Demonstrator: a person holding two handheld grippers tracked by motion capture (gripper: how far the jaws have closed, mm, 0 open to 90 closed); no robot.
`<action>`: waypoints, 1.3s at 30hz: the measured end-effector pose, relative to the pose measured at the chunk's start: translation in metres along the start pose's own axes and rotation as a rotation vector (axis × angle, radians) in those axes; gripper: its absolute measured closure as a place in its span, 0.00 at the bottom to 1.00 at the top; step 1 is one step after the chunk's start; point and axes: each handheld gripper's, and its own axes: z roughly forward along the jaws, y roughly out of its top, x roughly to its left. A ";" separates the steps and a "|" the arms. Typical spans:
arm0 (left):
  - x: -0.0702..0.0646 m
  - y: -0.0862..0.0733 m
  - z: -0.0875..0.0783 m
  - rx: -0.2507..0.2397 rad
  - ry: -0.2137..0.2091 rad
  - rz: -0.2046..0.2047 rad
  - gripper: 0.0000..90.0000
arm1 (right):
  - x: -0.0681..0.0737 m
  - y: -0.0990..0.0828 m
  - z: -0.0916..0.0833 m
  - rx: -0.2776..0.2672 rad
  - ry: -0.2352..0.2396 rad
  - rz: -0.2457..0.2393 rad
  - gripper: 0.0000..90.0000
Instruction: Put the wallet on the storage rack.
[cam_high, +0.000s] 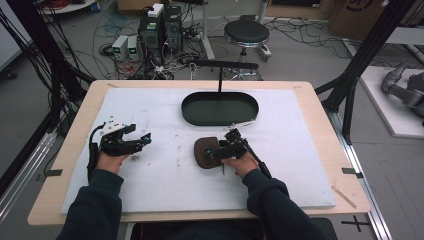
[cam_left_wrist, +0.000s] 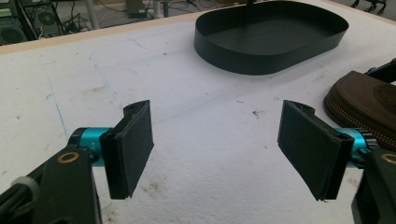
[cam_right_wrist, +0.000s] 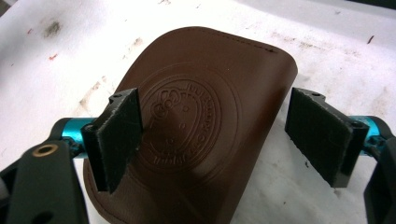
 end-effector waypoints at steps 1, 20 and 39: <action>0.000 0.000 0.000 0.000 -0.002 0.000 0.29 | -0.001 0.001 0.000 0.007 0.005 0.004 0.23; 0.001 0.000 -0.001 -0.005 0.003 -0.005 0.30 | -0.008 0.016 -0.021 0.008 0.117 0.001 0.85; 0.002 0.000 -0.002 -0.007 0.002 -0.002 0.30 | 0.019 0.035 -0.089 0.066 -0.294 -0.473 0.92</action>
